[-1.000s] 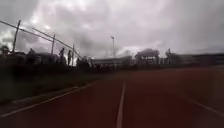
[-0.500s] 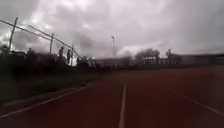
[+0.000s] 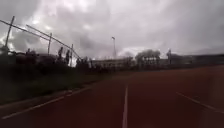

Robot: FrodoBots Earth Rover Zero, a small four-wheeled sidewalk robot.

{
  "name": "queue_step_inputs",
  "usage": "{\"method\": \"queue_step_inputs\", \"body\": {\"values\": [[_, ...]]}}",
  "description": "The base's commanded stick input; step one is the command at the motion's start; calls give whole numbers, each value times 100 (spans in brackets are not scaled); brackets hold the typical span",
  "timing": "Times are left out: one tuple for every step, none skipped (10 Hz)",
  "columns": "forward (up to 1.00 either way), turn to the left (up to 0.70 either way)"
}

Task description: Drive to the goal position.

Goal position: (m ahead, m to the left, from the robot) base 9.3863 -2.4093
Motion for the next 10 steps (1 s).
{"method": "queue_step_inputs", "body": {"values": [[50,-50],[50,-50],[50,-50],[50,-50],[50,-50],[50,-50],[50,-50],[50,-50],[50,-50],[50,-50]]}}
